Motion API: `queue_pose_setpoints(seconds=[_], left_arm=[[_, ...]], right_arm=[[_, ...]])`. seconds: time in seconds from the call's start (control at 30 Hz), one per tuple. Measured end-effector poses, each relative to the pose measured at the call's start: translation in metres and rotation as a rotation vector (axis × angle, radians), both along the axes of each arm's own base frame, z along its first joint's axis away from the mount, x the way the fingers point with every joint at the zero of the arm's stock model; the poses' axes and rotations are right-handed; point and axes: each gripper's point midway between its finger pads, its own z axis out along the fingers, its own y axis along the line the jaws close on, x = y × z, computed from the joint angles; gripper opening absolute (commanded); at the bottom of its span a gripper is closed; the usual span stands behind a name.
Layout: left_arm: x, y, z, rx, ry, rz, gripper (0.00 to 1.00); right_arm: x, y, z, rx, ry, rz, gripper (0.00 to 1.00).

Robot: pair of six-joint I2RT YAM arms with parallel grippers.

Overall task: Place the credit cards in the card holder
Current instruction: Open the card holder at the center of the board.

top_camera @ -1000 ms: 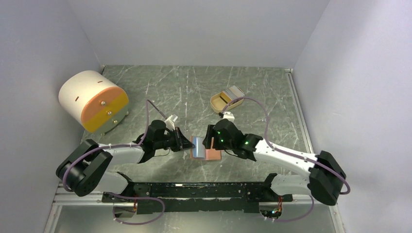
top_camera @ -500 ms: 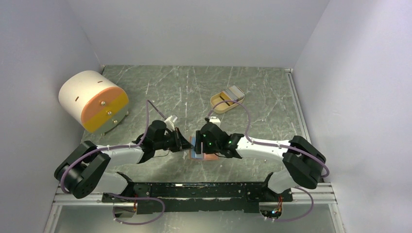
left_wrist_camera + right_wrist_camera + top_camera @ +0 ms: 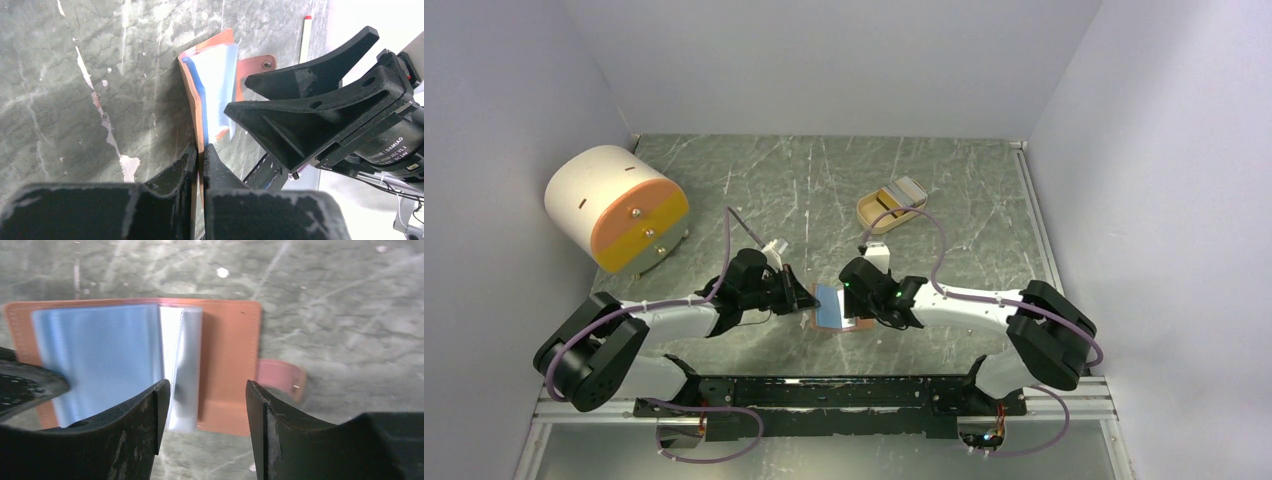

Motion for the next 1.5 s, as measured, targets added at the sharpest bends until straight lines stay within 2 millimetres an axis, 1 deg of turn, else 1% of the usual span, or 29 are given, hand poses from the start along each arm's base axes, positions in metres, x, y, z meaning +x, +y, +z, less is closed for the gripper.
queue_pose_setpoints(seconds=[0.17, 0.27, 0.3, 0.43, 0.47, 0.53, 0.63, 0.7, 0.8, 0.83, 0.93, 1.1, 1.17, 1.27, 1.4, 1.43, 1.5], left_arm=[[0.000, 0.003, -0.003, 0.020, -0.003, 0.007, 0.09], [0.000, 0.003, -0.003, 0.020, -0.003, 0.007, 0.21], [0.000, 0.003, -0.003, 0.021, -0.003, 0.007, 0.26], [0.001, 0.002, -0.004, 0.019, -0.003, 0.006, 0.40], [0.001, 0.002, -0.003, 0.017, -0.003, 0.006, 0.43], [0.001, 0.002, -0.004, 0.016, -0.002, 0.006, 0.45], [0.002, 0.001, -0.008, 0.020, 0.007, 0.003, 0.41], [0.003, 0.000, -0.011, 0.028, 0.014, 0.000, 0.32], [0.004, -0.001, -0.016, 0.041, 0.025, -0.003, 0.11], [0.004, -0.001, -0.016, 0.043, 0.025, -0.004, 0.09], [0.006, -0.002, -0.014, 0.043, 0.014, -0.008, 0.09], [0.006, -0.002, -0.011, 0.054, 0.019, -0.011, 0.09], [0.007, -0.002, -0.009, 0.062, 0.020, -0.015, 0.09], [0.008, -0.001, -0.007, 0.085, 0.023, -0.017, 0.09], [0.008, 0.003, -0.006, 0.133, 0.031, -0.020, 0.09], [0.009, 0.004, -0.006, 0.148, 0.033, -0.021, 0.09], [0.011, 0.005, -0.005, 0.170, 0.036, -0.022, 0.09]], right_arm=[[-0.006, -0.026, -0.009, -0.070, -0.003, -0.030, 0.58], [-0.010, -0.036, -0.016, -0.104, 0.011, -0.039, 0.56], [-0.011, -0.038, -0.017, -0.109, 0.014, -0.039, 0.55], [-0.011, -0.039, -0.019, -0.112, 0.014, -0.043, 0.53], [-0.011, -0.039, -0.019, -0.112, 0.013, -0.044, 0.53], [-0.011, -0.039, -0.019, -0.113, 0.012, -0.045, 0.52], [-0.010, -0.039, -0.020, -0.108, 0.007, -0.046, 0.52], [-0.010, -0.039, -0.020, -0.106, 0.005, -0.047, 0.52], [-0.010, -0.039, -0.019, -0.099, 0.002, -0.045, 0.55], [-0.011, -0.038, -0.019, -0.096, 0.002, -0.044, 0.56], [-0.012, -0.036, -0.015, -0.078, 0.002, -0.036, 0.60], [-0.014, -0.028, 0.000, -0.024, -0.007, 0.005, 0.64], [-0.014, -0.023, 0.011, 0.010, -0.019, 0.029, 0.65], [-0.011, -0.014, 0.035, 0.076, -0.064, 0.057, 0.68], [0.007, -0.004, 0.069, 0.135, -0.139, 0.071, 0.70], [0.017, -0.002, 0.079, 0.142, -0.160, 0.067, 0.69], [0.040, -0.005, 0.092, 0.136, -0.194, 0.045, 0.69]])
